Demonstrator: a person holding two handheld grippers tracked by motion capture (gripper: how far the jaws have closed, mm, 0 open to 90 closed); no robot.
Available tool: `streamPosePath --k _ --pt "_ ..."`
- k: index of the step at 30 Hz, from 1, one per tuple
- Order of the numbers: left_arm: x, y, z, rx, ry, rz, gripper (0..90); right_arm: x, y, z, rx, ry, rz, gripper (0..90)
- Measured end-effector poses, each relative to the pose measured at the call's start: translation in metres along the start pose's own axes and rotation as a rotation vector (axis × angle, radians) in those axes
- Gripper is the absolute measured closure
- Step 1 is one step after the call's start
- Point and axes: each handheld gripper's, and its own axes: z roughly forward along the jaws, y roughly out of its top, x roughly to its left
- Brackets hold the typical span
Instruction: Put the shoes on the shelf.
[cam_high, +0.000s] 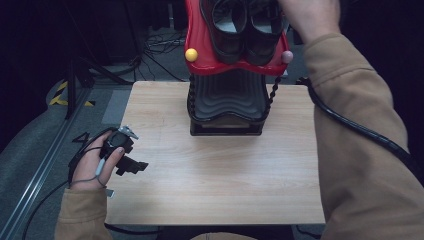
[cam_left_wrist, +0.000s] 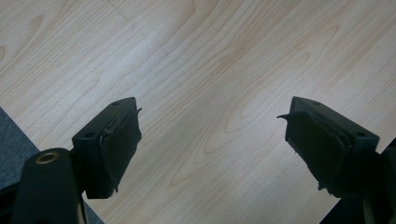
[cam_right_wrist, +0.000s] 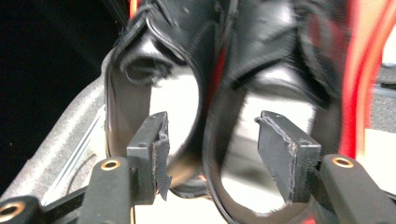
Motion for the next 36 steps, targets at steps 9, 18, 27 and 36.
streamPosePath --k 9,18,27,36 --pt "-0.003 0.001 -0.001 -0.005 -0.006 0.002 18.5 -0.032 -0.035 -0.04 0.053 -0.01 -0.031 41.4" --pt "-0.009 0.002 -0.004 -0.011 -0.003 0.009 18.6 -0.061 -0.065 -0.074 0.062 0.004 -0.081 40.0" --pt "-0.011 0.001 -0.005 -0.018 -0.005 0.01 18.6 -0.074 -0.085 -0.089 0.065 -0.009 -0.108 39.6" --pt "-0.011 -0.001 -0.005 -0.027 -0.01 0.005 18.5 -0.081 -0.111 -0.081 0.077 0.047 -0.131 39.3"
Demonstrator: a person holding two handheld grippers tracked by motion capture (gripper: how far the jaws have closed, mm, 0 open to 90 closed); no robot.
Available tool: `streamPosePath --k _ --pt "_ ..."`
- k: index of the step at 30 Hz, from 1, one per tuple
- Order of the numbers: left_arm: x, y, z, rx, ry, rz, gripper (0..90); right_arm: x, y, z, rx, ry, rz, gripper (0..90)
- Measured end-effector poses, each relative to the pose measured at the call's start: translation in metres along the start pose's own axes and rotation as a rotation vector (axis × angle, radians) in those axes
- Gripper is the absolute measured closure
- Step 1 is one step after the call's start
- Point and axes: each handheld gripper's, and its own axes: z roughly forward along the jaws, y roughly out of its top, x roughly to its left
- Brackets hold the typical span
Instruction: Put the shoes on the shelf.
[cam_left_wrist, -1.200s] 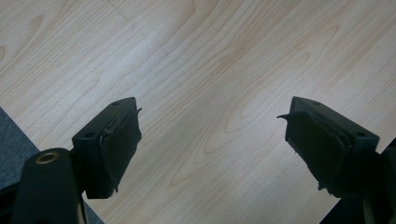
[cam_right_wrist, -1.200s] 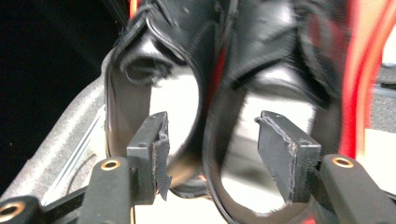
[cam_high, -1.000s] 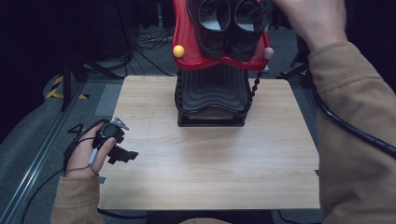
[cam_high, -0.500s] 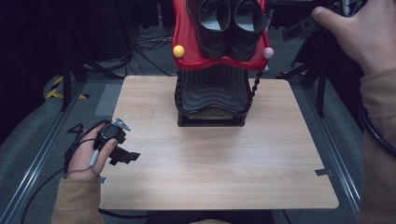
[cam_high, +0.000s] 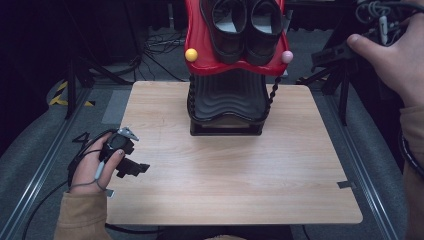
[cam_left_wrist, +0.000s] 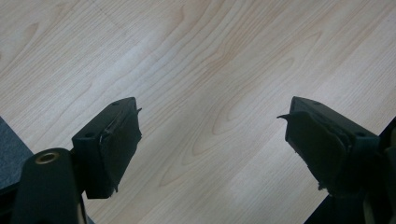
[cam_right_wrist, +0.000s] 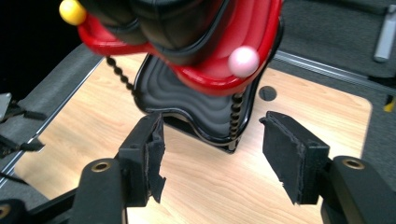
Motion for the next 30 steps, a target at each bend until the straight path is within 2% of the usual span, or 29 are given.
streamPosePath --k 9,15,18,20,23,27,30 --pt "-0.002 -0.005 -0.001 0.005 0.007 -0.005 18.8 -0.002 -0.044 0.027 0.052 0.091 -0.061 39.6" --pt "-0.006 -0.007 -0.002 -0.002 0.003 -0.003 18.6 -0.008 -0.078 0.052 0.097 0.143 -0.059 40.1" --pt "-0.007 -0.008 -0.002 -0.001 0.003 -0.006 18.6 -0.011 -0.092 0.067 0.126 0.158 -0.067 40.3" --pt "-0.007 -0.009 -0.002 -0.001 0.001 -0.005 18.7 -0.011 -0.095 0.071 0.132 0.167 -0.067 40.3" --pt "-0.008 -0.009 -0.004 -0.017 -0.027 0.0 18.8 -0.012 -0.114 0.092 0.171 0.2 -0.09 40.3" --pt "-0.01 -0.007 -0.005 -0.016 -0.017 0.009 18.6 -0.013 -0.132 0.114 0.223 0.213 -0.12 40.3" --pt "-0.011 -0.005 -0.003 -0.009 -0.023 0.014 18.6 -0.012 -0.143 0.129 0.245 0.225 -0.125 40.4"
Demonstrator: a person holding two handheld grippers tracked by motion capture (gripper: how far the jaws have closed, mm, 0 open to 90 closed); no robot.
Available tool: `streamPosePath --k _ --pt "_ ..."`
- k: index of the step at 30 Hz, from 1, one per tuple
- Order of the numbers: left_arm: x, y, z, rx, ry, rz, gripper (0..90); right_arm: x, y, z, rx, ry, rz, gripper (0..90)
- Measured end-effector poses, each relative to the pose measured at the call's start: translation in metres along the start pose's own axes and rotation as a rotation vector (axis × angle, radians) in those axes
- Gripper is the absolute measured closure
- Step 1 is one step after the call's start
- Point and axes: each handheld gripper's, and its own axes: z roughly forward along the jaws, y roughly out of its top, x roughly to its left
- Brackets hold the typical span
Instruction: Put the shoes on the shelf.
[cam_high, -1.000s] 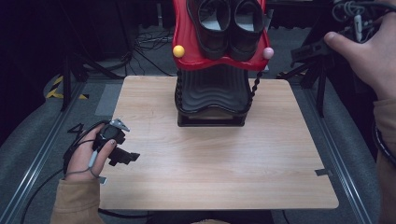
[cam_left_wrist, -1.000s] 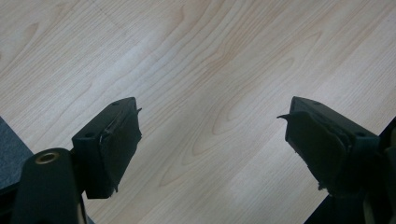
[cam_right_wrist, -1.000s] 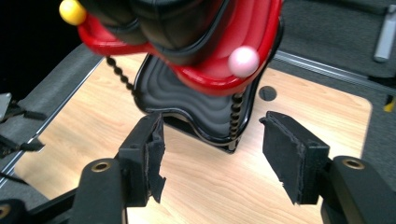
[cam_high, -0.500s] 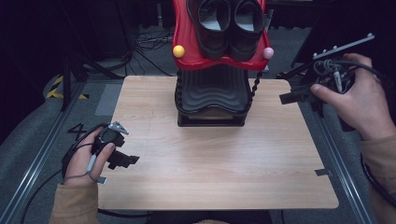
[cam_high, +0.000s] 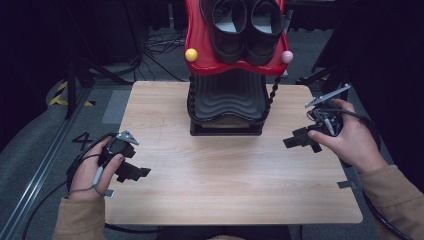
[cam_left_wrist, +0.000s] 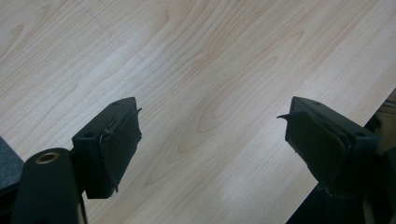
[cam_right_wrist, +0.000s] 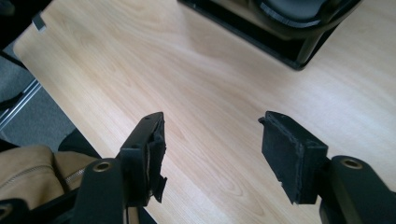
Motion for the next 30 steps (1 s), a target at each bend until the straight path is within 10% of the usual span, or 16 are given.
streamPosePath --k 16,30 --pt "-0.005 0.007 0.007 0.017 -0.009 0.025 18.7 -0.011 -0.041 0.087 0.081 0.11 -0.088 37.8" --pt "-0.005 0.008 0.007 0.02 -0.009 0.028 18.7 -0.019 -0.059 0.11 0.08 0.092 -0.099 35.1"
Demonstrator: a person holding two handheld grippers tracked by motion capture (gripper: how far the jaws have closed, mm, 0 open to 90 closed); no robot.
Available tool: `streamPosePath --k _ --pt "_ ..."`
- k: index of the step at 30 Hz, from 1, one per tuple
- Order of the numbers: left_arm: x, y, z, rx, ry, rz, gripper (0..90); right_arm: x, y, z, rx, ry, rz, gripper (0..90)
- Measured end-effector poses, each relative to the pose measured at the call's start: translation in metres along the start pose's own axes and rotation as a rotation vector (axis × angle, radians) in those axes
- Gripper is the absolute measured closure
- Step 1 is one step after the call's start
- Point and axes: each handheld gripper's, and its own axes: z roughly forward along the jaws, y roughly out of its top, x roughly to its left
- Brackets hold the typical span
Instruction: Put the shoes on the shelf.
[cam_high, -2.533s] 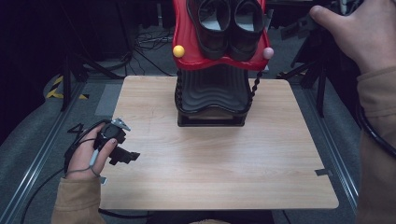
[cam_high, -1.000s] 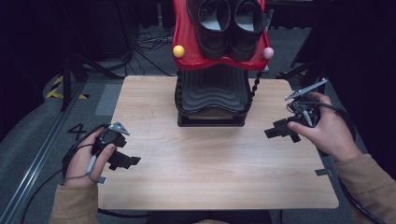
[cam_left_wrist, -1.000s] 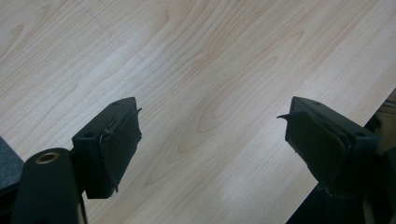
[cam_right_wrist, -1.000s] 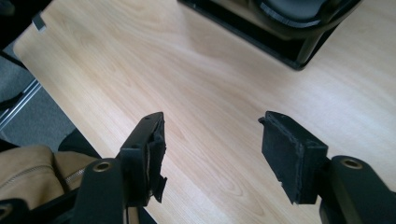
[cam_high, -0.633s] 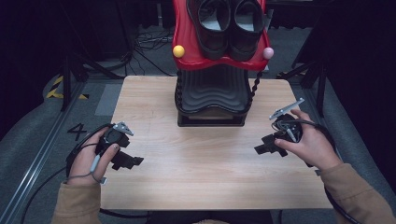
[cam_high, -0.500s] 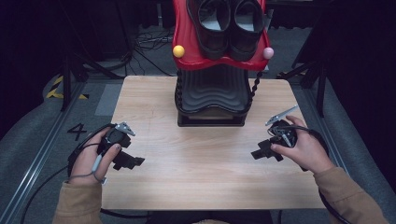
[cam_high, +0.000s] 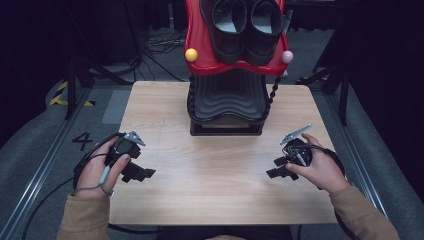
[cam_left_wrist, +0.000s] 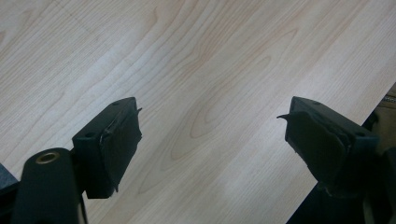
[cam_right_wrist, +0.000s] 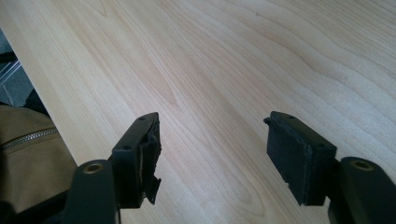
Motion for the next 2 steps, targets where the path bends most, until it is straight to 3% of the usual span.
streamPosePath --k 2 --pt "-0.0002 0.0002 0.0003 0.0 -0.002 0.001 18.7 -0.0026 -0.0026 0.0019 -0.014 -0.013 -0.016 33.5"
